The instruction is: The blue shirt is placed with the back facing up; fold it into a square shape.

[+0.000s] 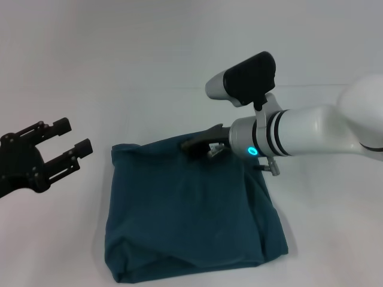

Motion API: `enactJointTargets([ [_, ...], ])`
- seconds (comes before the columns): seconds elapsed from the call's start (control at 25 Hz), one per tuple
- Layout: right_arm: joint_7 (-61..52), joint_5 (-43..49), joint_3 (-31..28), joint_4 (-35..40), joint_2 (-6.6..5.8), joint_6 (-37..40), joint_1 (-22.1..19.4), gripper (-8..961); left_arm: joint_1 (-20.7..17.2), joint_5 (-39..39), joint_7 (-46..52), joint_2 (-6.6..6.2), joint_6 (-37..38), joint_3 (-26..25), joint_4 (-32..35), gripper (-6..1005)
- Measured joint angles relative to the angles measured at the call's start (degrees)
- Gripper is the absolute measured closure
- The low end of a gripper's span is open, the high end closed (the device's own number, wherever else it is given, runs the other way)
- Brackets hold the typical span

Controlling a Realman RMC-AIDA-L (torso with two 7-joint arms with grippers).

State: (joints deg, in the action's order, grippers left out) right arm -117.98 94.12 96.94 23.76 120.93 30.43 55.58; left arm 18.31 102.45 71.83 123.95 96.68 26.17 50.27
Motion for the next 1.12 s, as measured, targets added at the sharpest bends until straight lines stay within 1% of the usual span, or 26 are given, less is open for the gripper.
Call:
enactJointTargets([
  [0.32,-0.5,-0.2,-0.2,-1.4,-0.27,-5.6,0.7,926,1.4,0.0,0.1,0.00,0.0,0.2,-0.2,355],
  [0.48,-0.8,-0.3,-1.7,-2.9,-0.50,-6.4,0.6,925,1.9,0.0,0.0,-0.07,-0.2,0.2,-0.8,356],
  [0.6,-0.8,-0.2,-2.4,-3.7,-0.57,-6.3,-0.5,925,1.9,0.2,0.0,-0.12,-0.4,0.2,-0.9,356],
  [0.72,-0.4,-0.1,-2.4,-3.1,-0.59,-7.6,-2.2,925,1.9,0.2,0.0,-0.17,-0.4,0.2,-0.9,356],
  [0.92,-0.2,-0.3,-3.2,-0.9,-0.71,-12.1,-4.6,924,2.2,0.2,0.2,-0.20,0.0,0.2,-0.9,356],
  [1.04,-0.2,-0.2,-4.3,4.5,-0.92,-13.0,-8.5,924,2.5,0.5,0.2,-0.16,0.1,1.0,-1.1,357],
  [1.12,0.5,0.1,-5.0,10.2,-1.23,-10.9,-12.2,924,2.5,0.6,0.0,-0.18,0.0,1.7,-1.3,357],
])
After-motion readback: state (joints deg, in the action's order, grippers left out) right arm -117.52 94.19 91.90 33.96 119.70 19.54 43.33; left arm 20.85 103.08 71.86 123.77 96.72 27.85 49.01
